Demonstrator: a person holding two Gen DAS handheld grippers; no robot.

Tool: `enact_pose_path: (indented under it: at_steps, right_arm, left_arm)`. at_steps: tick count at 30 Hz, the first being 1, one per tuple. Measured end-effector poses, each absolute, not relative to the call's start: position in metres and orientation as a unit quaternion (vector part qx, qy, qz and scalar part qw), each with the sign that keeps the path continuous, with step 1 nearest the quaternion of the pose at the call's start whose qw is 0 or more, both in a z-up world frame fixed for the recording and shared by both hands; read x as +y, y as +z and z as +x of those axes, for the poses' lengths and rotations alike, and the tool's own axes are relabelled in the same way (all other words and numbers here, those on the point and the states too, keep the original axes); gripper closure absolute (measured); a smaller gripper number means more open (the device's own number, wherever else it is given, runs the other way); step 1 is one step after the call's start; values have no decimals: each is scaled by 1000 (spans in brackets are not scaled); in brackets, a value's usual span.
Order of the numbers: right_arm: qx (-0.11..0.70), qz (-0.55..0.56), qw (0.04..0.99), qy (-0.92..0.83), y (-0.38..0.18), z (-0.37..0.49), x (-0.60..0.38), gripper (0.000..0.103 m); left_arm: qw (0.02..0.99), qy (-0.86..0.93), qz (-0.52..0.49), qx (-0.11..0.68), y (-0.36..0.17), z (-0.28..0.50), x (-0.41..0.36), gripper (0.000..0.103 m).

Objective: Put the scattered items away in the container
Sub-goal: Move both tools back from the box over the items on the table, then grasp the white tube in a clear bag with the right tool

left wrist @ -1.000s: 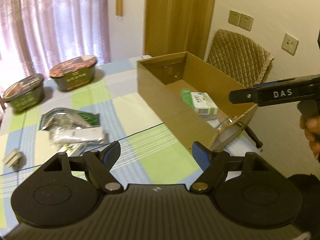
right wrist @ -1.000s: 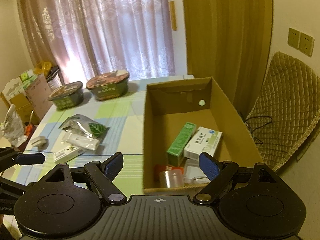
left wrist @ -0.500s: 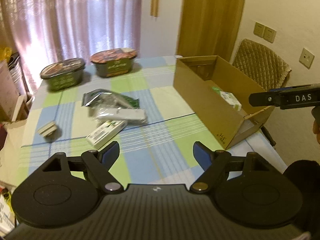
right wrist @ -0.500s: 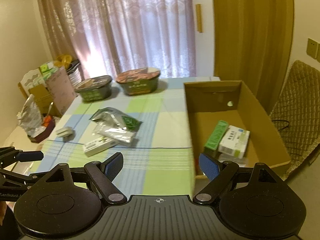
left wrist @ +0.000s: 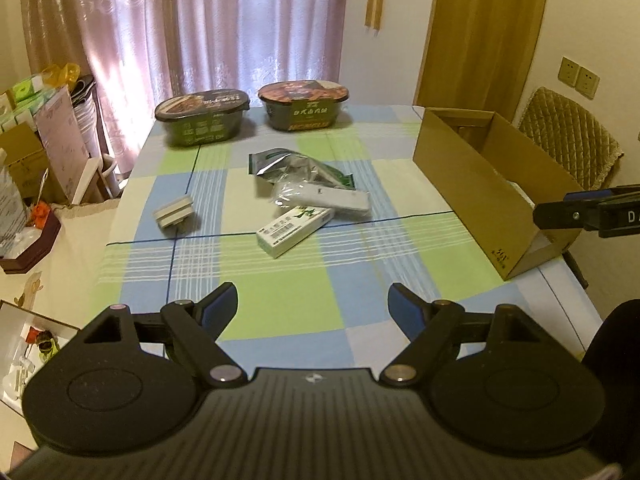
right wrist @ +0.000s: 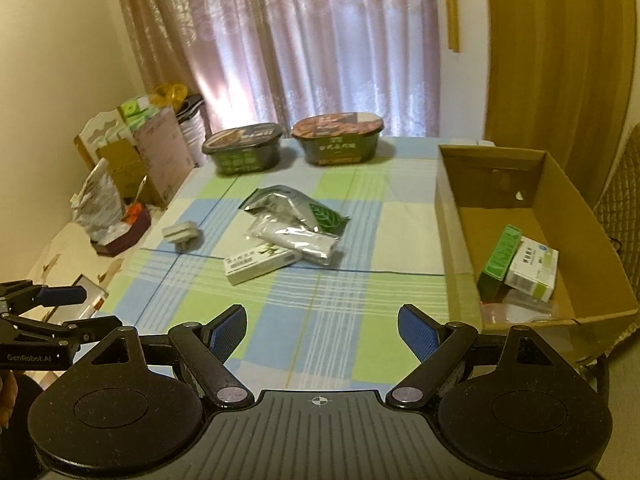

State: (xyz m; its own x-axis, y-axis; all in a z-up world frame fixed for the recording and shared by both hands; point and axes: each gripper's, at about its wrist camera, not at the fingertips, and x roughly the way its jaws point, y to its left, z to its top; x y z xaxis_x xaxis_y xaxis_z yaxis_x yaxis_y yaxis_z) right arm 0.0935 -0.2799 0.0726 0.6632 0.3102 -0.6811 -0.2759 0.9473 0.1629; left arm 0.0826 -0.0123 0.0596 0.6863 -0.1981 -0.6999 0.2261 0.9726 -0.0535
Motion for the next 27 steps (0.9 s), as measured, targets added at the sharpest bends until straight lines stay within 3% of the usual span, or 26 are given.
enact_pose_path:
  at_steps: [11, 27]
  right_arm:
    - [398, -21, 896, 194, 54, 119, -259, 15]
    - [434, -120, 860, 238, -13, 233, -226, 15]
  left_arm:
    - [908, -128, 33, 396, 38, 107, -11, 24]
    - [893, -166, 89, 409, -33, 232, -16, 24]
